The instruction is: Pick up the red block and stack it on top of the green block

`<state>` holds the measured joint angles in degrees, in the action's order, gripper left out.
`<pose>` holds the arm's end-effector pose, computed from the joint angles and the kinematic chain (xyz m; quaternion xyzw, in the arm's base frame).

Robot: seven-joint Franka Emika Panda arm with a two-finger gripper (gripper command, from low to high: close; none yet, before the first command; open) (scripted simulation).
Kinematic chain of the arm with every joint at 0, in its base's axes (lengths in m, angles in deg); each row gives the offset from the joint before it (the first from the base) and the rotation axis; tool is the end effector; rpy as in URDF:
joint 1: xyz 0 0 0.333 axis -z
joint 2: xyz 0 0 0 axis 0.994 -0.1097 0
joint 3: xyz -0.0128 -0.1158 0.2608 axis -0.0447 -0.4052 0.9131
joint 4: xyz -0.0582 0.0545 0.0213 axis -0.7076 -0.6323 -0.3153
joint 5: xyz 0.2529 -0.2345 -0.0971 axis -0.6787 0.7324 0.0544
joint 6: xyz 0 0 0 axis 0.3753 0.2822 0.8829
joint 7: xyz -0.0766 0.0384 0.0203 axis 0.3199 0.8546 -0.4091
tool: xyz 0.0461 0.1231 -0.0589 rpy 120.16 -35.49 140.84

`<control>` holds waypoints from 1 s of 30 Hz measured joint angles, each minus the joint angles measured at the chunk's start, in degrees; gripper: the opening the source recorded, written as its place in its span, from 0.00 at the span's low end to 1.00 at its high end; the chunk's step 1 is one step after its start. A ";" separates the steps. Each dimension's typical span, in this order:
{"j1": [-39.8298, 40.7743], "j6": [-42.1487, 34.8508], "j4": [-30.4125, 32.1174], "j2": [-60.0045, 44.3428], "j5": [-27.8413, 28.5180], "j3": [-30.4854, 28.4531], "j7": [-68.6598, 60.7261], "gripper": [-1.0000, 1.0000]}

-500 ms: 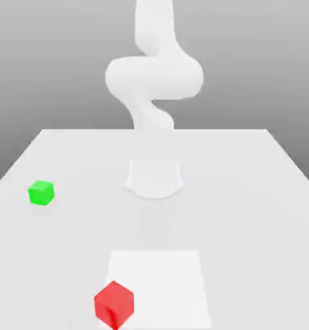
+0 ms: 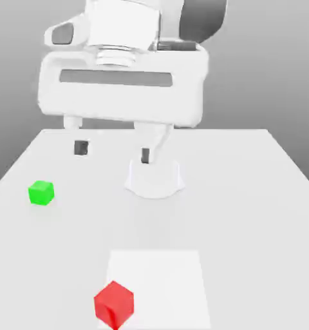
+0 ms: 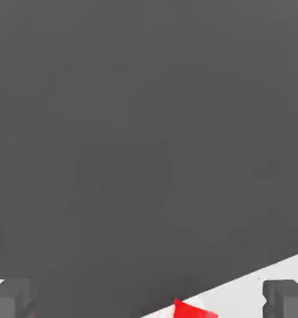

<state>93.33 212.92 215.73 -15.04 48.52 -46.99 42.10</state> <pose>0.4814 -0.0512 0.3580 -0.8135 0.5628 -0.1396 0.0437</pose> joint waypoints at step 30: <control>6.18 8.16 6.90 -17.67 -0.34 -5.80 5.79 0.00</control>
<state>99.51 221.07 222.62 -32.71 48.18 -52.79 47.89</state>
